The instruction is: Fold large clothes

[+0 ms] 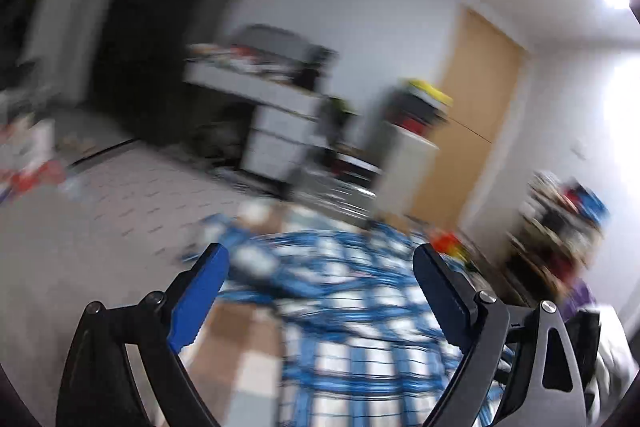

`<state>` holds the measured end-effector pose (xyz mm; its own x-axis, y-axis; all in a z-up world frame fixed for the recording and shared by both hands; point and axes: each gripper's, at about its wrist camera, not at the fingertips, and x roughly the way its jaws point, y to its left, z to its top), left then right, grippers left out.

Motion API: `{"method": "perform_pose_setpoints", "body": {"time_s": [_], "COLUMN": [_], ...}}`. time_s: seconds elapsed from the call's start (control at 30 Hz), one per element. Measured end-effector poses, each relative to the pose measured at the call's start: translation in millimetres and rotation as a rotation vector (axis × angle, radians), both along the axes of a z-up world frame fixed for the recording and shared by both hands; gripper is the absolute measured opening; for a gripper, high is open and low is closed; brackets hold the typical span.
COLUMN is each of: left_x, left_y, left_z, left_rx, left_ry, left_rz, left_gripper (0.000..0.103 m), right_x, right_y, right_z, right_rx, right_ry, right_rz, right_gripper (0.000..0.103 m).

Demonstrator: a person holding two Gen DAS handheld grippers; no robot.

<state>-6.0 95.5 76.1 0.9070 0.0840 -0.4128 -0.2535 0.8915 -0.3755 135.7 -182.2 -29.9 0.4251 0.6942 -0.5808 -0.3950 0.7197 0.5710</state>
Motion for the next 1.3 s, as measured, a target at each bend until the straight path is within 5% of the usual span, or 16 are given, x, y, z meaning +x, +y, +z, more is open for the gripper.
{"method": "perform_pose_setpoints", "body": {"time_s": [0.07, 0.13, 0.2, 0.3, 0.43, 0.5, 0.57, 0.63, 0.7, 0.97, 1.17, 1.3], "left_x": [-18, -30, -21, -19, -24, -23, -22, -22, -24, -23, -19, -15], "left_y": [22, 35, 44, 57, 59, 57, 50, 47, 44, 38, 39, 24], "left_z": [-19, -37, -41, -41, -43, -46, -48, -52, -54, -59, -62, -61], "left_rx": [-0.074, -0.061, -0.087, -0.138, -0.159, -0.179, -0.158, -0.141, -0.124, -0.054, -0.062, -0.001], "left_ry": [-0.021, -0.023, 0.038, 0.020, 0.024, 0.028, 0.037, 0.033, 0.029, 0.054, 0.077, 0.100], "left_rz": [0.096, 0.179, 0.179, 0.201, 0.188, 0.168, 0.162, 0.153, 0.145, 0.135, 0.116, 0.094], "left_gripper": [0.091, 0.091, 0.091, 0.091, 0.091, 0.091, 0.091, 0.091, 0.091, 0.091, 0.091, 0.091], "right_x": [31, 67, 95, 126, 150, 154, 154, 150, 147, 143, 155, 158], "right_y": [39, 81, 115, 158, 198, 215, 231, 238, 243, 218, 143, 74], "right_z": [-7, -27, -47, -75, -93, -94, -92, -88, -80, 2, 77, 117], "right_rx": [-0.001, -0.011, -0.025, -0.034, -0.078, -0.111, -0.163, -0.201, -0.229, -0.085, 0.059, 0.083], "right_ry": [0.013, 0.088, 0.166, 0.245, 0.277, 0.275, 0.253, 0.230, 0.193, 0.029, -0.009, -0.061], "right_rz": [0.089, 0.158, 0.179, 0.193, 0.185, 0.189, 0.199, 0.206, 0.219, 0.156, 0.010, -0.115], "right_gripper": [0.103, 0.103, 0.103, 0.100, 0.084, 0.066, 0.024, 0.004, 0.003, 0.002, 0.002, 0.002]}}
